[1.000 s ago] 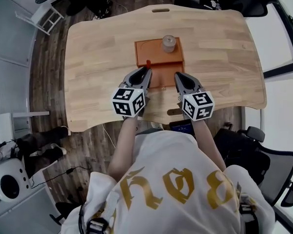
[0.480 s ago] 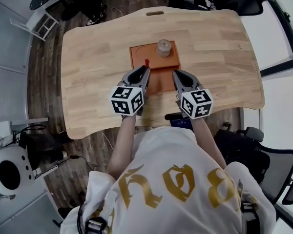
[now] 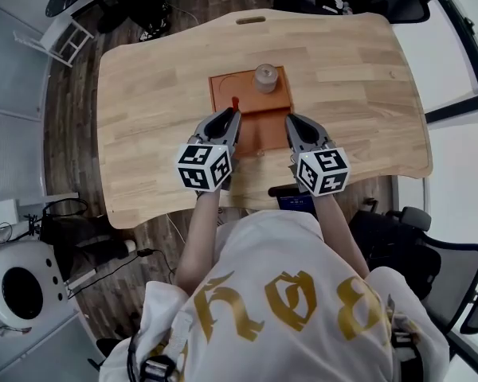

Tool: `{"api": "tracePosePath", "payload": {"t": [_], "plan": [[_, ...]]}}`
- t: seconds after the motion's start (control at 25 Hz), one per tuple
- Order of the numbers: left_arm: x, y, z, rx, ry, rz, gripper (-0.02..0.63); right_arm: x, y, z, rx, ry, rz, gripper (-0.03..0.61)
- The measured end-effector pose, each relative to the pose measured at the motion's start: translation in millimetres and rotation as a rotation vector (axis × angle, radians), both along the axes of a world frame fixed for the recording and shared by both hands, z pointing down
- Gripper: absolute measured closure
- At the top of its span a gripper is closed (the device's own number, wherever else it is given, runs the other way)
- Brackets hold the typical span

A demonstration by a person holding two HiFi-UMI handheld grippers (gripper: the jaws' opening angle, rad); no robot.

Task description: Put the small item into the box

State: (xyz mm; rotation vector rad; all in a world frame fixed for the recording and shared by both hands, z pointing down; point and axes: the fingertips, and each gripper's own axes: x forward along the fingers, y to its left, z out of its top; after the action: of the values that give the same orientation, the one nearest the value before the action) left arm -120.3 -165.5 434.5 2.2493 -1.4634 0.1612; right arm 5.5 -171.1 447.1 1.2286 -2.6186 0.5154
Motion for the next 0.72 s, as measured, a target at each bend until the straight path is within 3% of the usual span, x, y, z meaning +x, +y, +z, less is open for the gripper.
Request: {"api": "tracePosePath", "payload": {"t": [0.72], "plan": [[2.8, 10.5, 43.0, -0.098, -0.016, 0.036, 0.555, -3.0, 4.9, 34.1, -0.076, 0.028, -0.002, 0.566]]}}
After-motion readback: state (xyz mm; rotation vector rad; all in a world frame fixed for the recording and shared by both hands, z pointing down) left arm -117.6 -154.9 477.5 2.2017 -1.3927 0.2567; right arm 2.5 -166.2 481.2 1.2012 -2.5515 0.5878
